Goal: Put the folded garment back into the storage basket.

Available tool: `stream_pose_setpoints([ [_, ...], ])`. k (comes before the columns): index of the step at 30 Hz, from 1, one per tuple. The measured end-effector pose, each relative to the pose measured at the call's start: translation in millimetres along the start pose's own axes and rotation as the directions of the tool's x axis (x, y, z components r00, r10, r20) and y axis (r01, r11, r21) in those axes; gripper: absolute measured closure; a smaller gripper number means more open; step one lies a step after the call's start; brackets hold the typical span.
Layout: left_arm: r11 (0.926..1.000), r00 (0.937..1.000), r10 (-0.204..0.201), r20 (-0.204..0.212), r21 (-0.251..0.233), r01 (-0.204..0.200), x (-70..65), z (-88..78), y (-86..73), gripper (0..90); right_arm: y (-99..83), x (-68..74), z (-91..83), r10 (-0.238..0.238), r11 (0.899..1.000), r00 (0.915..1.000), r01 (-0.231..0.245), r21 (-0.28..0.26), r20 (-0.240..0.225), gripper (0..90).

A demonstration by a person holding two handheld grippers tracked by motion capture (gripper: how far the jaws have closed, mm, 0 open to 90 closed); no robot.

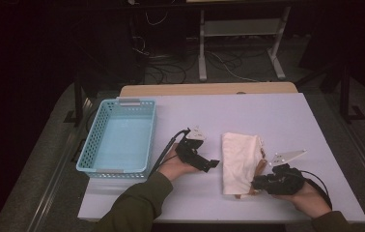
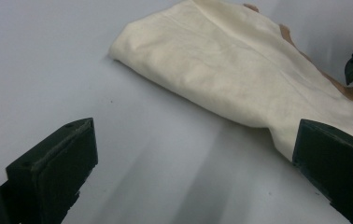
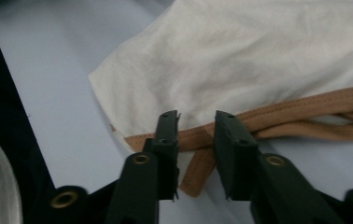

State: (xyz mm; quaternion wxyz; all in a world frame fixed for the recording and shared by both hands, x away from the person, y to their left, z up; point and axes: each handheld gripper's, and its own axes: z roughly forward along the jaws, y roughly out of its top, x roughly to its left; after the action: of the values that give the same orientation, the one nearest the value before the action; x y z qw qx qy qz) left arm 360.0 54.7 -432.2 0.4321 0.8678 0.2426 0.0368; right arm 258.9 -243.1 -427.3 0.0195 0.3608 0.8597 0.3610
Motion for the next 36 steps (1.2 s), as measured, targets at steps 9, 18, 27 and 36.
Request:
stream_pose_setpoints([
  [9,0.9999,0.9999,0.004,0.016,-0.011,-0.004,4.8,16.3,13.9,5.0,-2.1,-6.4,-2.7,-0.026,0.999,0.9995,0.027,-0.025,0.02,39.5],
  [18,0.9999,0.9999,0.014,-0.004,-0.006,-0.014,11.7,29.1,25.3,10.9,-5.7,-10.8,-5.3,-0.038,0.998,0.9992,0.038,-0.045,0.015,31.9],
  [27,0.9995,0.9995,0.031,-0.007,0.01,-0.031,24.9,39.4,44.5,21.8,-5.4,-9.5,-5.5,-0.036,0.998,0.9993,0.036,-0.057,0.01,30.4],
  [36,0.9995,0.9987,0.026,-0.043,0.02,-0.025,38.2,46.8,55.4,36.7,-6.0,-9.0,-6.1,-0.041,0.997,0.9992,0.041,-0.06,0.003,30.8],
])
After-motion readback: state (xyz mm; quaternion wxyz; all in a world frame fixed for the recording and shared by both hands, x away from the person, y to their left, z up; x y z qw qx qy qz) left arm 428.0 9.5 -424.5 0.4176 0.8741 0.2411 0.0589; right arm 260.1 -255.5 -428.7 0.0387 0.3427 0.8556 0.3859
